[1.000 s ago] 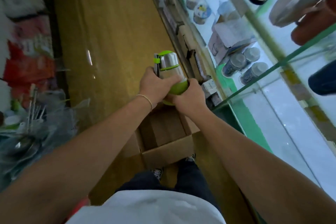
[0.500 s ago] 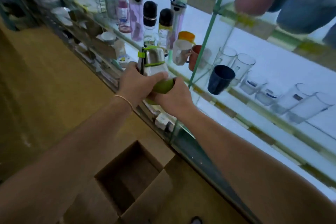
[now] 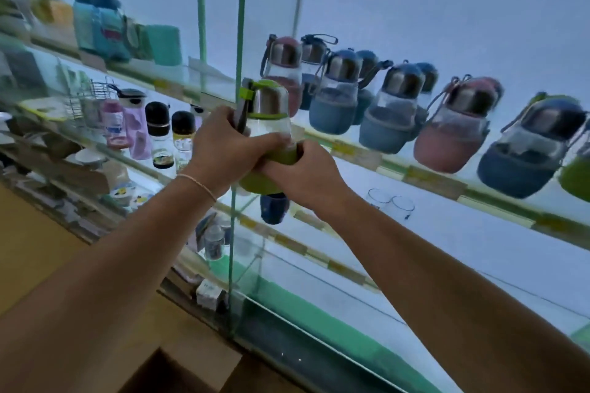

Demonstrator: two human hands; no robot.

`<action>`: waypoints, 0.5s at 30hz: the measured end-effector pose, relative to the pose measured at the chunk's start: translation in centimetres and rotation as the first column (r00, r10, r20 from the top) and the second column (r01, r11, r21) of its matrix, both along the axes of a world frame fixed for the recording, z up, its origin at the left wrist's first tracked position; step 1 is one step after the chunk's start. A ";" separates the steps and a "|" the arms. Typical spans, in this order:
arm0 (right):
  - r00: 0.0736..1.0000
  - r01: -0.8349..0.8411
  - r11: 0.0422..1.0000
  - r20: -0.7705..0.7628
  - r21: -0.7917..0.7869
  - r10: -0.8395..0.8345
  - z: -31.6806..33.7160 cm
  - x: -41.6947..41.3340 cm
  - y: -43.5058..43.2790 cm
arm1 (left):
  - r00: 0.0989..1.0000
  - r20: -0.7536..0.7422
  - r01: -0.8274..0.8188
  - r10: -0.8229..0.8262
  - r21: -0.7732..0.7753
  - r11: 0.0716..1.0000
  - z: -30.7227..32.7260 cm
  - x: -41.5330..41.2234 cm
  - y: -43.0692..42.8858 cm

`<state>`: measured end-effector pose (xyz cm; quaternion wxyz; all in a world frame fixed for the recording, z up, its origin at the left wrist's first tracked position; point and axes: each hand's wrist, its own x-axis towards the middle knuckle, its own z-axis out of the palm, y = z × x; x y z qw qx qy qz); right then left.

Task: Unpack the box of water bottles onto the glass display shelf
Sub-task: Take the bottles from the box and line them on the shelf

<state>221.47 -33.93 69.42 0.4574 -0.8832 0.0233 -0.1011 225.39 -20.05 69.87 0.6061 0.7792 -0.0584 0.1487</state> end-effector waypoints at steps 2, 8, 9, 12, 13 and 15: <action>0.999 0.018 1.000 0.033 -0.007 -0.018 1.5 -1.4 -2.1 | 0.999 0.023 0.042 -0.042 0.014 0.999 1.4 -0.8 -2.0; 0.987 0.114 0.993 0.122 -0.034 -0.109 4.9 -5.0 -8.7 | 0.970 0.128 0.212 -0.208 -0.021 0.977 5.1 -4.0 -8.9; 0.983 0.129 0.991 0.135 -0.044 -0.122 5.3 -5.5 -9.9 | 0.962 0.139 0.239 -0.233 -0.025 0.971 5.6 -4.6 -10.1; 0.971 0.189 0.981 0.161 -0.048 -0.180 6.3 -7.3 -13.0 | 0.946 0.162 0.290 -0.280 -0.042 0.956 6.7 -5.8 -13.6; 0.967 0.201 0.979 0.166 -0.039 -0.192 6.4 -7.7 -14.0 | 0.942 0.172 0.301 -0.289 -0.049 0.952 6.9 -6.2 -14.6; 0.960 0.217 0.976 0.182 -0.015 -0.211 6.6 -8.9 -15.9 | 0.935 0.194 0.311 -0.298 -0.041 0.949 7.2 -6.8 -16.6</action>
